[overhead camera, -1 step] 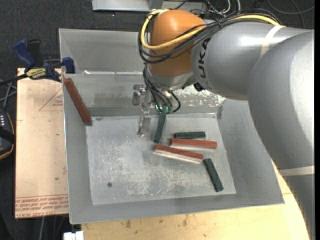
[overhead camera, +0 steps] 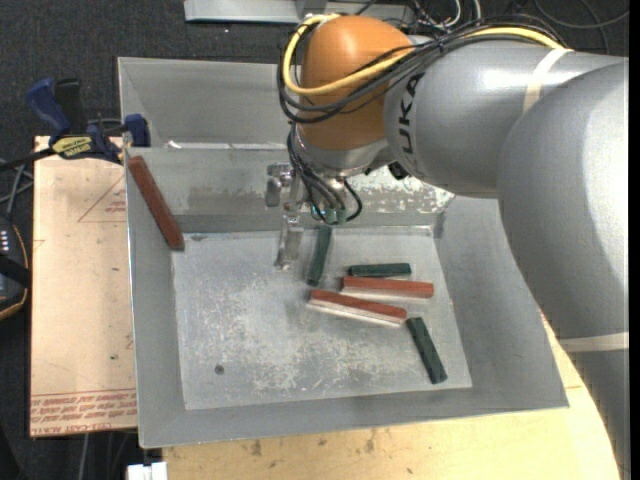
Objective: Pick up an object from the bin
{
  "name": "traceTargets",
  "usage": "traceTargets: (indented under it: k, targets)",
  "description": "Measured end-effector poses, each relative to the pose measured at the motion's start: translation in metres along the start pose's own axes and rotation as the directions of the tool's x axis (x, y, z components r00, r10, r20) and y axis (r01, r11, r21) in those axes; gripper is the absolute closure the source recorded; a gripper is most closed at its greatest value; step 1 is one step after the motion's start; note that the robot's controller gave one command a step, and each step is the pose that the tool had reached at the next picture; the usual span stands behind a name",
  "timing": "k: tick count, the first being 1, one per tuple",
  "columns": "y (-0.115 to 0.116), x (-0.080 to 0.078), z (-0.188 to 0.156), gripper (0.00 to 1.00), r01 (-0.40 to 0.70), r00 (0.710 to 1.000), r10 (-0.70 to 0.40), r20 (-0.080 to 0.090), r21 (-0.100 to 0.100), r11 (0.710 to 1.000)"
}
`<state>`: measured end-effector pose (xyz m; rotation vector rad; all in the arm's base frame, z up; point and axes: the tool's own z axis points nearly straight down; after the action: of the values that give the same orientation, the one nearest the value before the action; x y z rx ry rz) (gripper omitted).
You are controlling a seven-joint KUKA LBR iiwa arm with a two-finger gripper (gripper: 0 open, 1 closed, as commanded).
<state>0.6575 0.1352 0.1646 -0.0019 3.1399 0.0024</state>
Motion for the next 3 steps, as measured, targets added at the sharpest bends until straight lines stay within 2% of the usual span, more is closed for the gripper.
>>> traceTargets:
  k: [1,2,3]
  targets:
    - [-0.024,0.029,0.013,0.0,0.067,0.998,-0.067,0.004,-0.001,0.998]
    - [-0.053,0.061,0.043,0.0,0.255,0.967,-0.255,0.001,0.001,0.967]
    - [-0.091,0.064,0.079,0.0,0.379,0.925,-0.379,0.001,0.0,0.925]
